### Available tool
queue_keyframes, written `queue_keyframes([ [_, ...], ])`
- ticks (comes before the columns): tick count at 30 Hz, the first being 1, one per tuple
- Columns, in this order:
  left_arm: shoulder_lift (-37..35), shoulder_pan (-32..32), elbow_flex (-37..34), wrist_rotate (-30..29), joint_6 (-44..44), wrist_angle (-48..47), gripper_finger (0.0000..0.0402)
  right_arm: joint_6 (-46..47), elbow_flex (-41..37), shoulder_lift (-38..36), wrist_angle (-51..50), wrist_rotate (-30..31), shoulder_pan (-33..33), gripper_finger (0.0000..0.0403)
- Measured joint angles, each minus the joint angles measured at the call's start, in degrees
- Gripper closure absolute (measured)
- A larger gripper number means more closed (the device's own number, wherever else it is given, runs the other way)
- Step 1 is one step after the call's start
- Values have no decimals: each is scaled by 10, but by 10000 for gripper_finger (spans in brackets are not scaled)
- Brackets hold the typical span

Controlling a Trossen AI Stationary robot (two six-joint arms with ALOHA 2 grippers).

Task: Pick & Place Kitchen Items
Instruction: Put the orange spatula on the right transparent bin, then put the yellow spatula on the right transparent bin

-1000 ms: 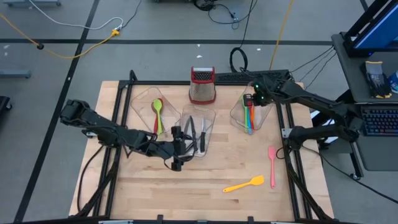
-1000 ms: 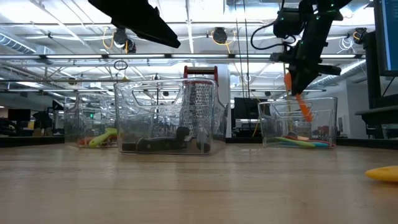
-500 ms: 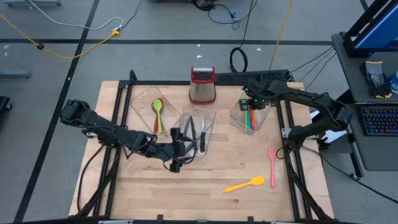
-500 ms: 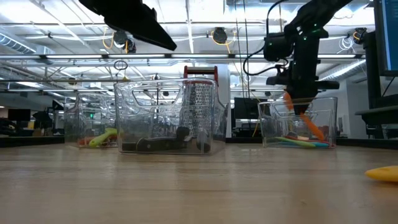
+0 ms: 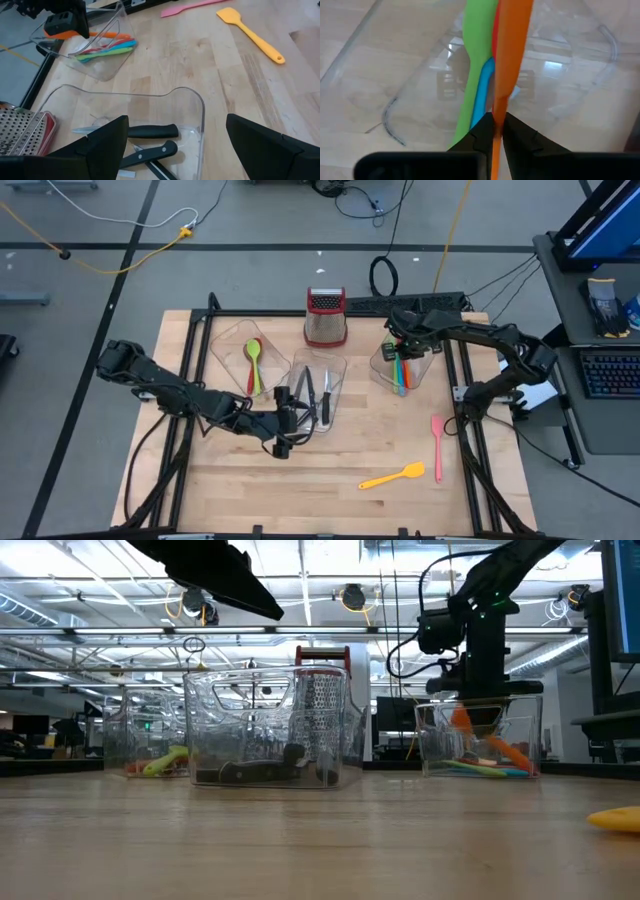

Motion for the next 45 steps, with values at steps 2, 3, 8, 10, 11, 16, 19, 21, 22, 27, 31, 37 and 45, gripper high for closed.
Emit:
queue_keyframes([
  [2, 0, -1, 0, 0, 0, 0, 62, 0, 0, 2, 1, 0, 0, 364],
  [3, 0, -1, 0, 0, 0, 0, 62, -1, 0, 2, 1, -1, 0, 358],
  [8, 0, -1, 0, 0, 0, 0, 62, -5, 0, 2, 3, 0, 0, 332],
  [10, 0, -1, 0, 0, 0, 0, 62, -5, 0, 2, 4, 0, 0, 323],
  [11, 0, -1, 0, 0, 0, 0, 62, -6, 0, 2, 5, 0, 0, 319],
  [16, 0, -5, 0, 0, 3, 0, 62, 9, 0, -4, 3, -1, 0, 307],
  [19, 0, -11, 0, 0, 18, 0, 62, 28, 0, -22, -1, -2, 1, 313],
  [21, 0, -14, 0, 0, 33, 0, 62, 41, -1, -42, -10, -1, 4, 322],
  [22, 0, -15, 0, 0, 38, 0, 62, 47, -1, -55, -14, 1, 8, 328],
  [27, 0, -10, -30, 25, 52, 44, 62, 82, -1, -134, -34, 66, 47, 373],
  [31, -1, -4, -81, 78, 46, 88, 62, 96, -1, -196, -34, 106, 106, 397],
  [37, -52, -13, -184, 90, 16, 205, 62, 52, 0, -255, -36, 108, 216, 401],
  [45, -193, -32, -309, 100, -3, 297, 62, -15, 0, -282, -47, 109, 402, 401],
])
